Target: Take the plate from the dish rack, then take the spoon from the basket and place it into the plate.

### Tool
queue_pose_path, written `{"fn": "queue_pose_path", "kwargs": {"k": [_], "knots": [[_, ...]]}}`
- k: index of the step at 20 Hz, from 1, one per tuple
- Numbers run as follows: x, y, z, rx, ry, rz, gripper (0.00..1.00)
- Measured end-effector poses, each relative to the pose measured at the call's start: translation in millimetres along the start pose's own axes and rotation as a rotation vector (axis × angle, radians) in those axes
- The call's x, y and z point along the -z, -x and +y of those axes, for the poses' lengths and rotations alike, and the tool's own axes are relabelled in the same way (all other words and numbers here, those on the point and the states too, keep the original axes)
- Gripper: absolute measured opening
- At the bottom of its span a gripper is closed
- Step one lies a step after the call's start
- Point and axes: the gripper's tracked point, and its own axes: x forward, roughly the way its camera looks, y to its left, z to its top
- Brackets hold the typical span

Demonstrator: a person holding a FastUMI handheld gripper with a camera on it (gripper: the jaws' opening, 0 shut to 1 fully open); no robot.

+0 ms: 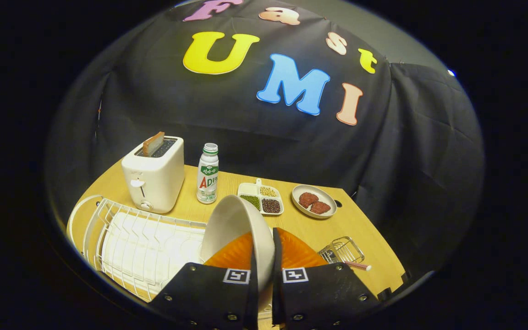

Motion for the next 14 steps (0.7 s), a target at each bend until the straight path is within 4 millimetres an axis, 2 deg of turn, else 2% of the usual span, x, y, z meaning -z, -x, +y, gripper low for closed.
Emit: {"fn": "queue_pose_path", "kwargs": {"k": [5,9,14], "knots": [[-25.3,16.9,-4.1,0.049,0.049,-0.059,0.12],[-48.4,35.2,-16.8,0.079,0.045,-0.117,0.11],[-57.3,60.3,-36.3,0.095,0.013,-0.158,0.11]]}}
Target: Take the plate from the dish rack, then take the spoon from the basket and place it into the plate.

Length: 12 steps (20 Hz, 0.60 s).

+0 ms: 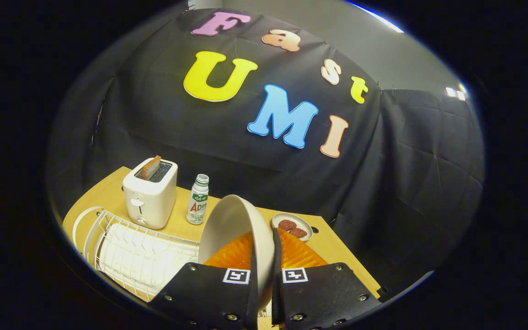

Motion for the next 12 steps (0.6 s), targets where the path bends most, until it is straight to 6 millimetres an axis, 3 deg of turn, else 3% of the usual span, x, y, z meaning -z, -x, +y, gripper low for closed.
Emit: {"fn": "queue_pose_path", "kwargs": {"k": [7,12], "knots": [[-6.0,30.2,-44.1,0.027,-0.048,-0.038,0.11],[12.5,53.6,-79.1,0.037,-0.082,-0.034,0.11]]}}
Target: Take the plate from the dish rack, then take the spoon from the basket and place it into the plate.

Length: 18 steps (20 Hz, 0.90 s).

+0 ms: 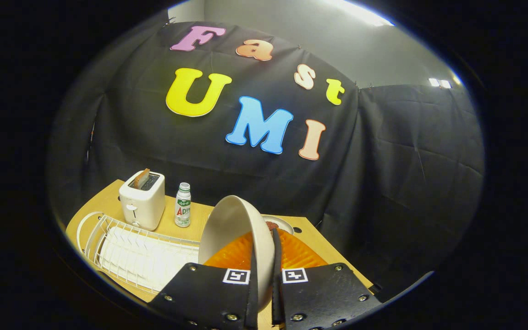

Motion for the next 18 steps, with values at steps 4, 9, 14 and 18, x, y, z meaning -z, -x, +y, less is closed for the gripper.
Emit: {"fn": "queue_pose_path", "kwargs": {"k": [4,9,14,18], "knots": [[19.0,17.7,-22.4,-0.012,-0.035,0.017,0.11],[52.5,34.7,-40.7,-0.040,-0.078,0.057,0.11],[91.4,44.9,-51.1,-0.072,-0.108,0.110,0.11],[123.5,49.8,-61.9,-0.084,-0.147,0.163,0.11]]}}
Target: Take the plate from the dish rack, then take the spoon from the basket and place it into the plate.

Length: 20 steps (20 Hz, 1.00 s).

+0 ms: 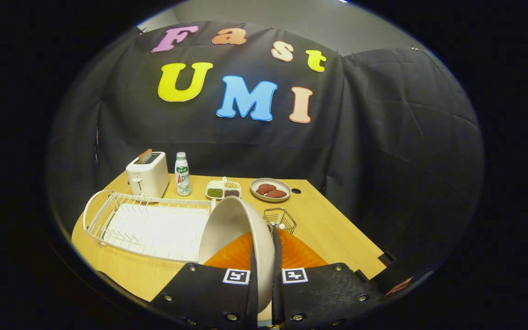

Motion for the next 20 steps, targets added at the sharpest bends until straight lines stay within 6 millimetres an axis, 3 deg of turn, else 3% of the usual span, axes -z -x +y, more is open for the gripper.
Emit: {"fn": "queue_pose_path", "kwargs": {"k": [9,16,20], "knots": [[62.5,-3.0,-26.9,0.003,-0.078,0.122,0.11],[114.5,-9.7,-10.6,-0.032,-0.089,0.222,0.11],[126.0,-9.5,3.4,-0.065,-0.181,0.242,0.11]]}}
